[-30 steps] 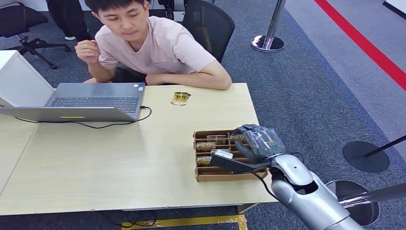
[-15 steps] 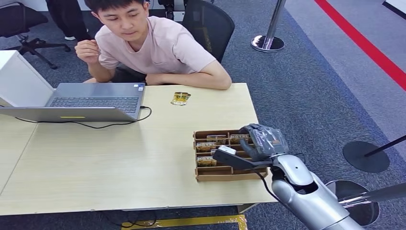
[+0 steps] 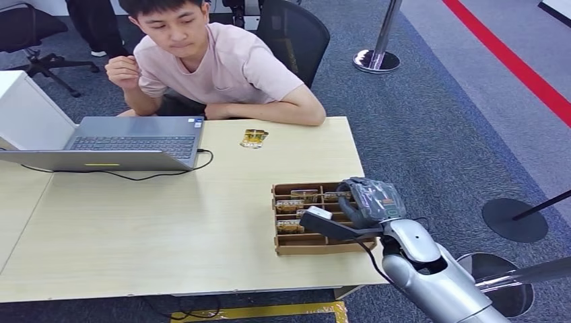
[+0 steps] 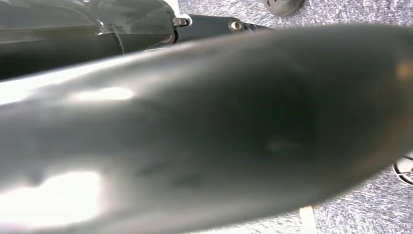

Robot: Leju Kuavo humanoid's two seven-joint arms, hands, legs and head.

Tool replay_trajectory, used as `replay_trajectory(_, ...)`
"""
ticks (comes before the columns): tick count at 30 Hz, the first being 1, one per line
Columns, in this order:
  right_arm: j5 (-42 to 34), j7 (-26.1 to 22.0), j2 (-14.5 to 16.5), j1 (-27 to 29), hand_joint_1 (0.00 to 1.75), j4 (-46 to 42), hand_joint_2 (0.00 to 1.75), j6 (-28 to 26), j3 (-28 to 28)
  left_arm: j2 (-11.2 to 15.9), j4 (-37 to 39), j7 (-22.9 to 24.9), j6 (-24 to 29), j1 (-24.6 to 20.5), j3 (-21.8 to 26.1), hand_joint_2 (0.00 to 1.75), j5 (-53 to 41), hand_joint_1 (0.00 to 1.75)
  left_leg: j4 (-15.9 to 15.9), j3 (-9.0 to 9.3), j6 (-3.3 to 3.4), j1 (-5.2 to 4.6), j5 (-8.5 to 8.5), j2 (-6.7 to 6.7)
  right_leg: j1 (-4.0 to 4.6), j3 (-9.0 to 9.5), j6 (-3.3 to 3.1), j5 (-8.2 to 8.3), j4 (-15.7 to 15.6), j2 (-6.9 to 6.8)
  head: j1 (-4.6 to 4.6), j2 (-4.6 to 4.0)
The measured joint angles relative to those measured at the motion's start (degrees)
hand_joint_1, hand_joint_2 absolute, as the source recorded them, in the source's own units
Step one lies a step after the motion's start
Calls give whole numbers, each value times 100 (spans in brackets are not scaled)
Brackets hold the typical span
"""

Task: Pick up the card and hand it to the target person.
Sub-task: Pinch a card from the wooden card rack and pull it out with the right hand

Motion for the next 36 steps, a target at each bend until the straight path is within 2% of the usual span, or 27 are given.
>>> replay_trajectory(4, -10, -32, -6, 0, 117, -7, 175, 23, 2, 0, 0, -5, 0, 0, 0, 0, 1, 0, 0, 0, 0, 0, 0, 0, 0, 0, 0, 0, 0, 0, 0, 0)
replay_trajectory(12, -28, -51, -38, 1, 143, -15, 175, 32, 4, 0, 0, -29, 45, 0, -4, 0, -65, 0, 0, 1, 0, 0, 0, 0, 0, 0, 0, 0, 0, 0, 0, -1)
replay_trajectory(16, -30, -52, -39, 1, 157, -17, 175, 32, 4, 0, 0, -106, 145, 0, -7, 175, -149, 0, 0, 2, 0, 0, 0, 0, 0, 0, 0, 0, 0, 0, 0, 0)
replay_trajectory(19, -38, -56, -39, 3, 161, -17, 175, 32, 4, 2, 0, -161, 221, 0, -7, 175, -171, 0, 0, 2, 0, 0, 0, 0, 0, 0, 0, 0, 0, 0, 0, -1)
replay_trajectory(31, -50, -120, -50, 12, 155, -19, 175, 19, 6, 7, 0, -372, 457, 2, -7, 175, -168, 0, 0, 3, 0, 0, 0, 1, 0, 1, -1, 1, 0, 1, 0, -1)
replay_trajectory(36, -101, -268, -62, 52, 155, -80, 175, -145, 6, 4, 0, -465, 472, 2, -7, 175, -110, 0, 0, 1, 0, 0, 0, 1, 0, 1, -1, 1, 0, 1, 1, -1)
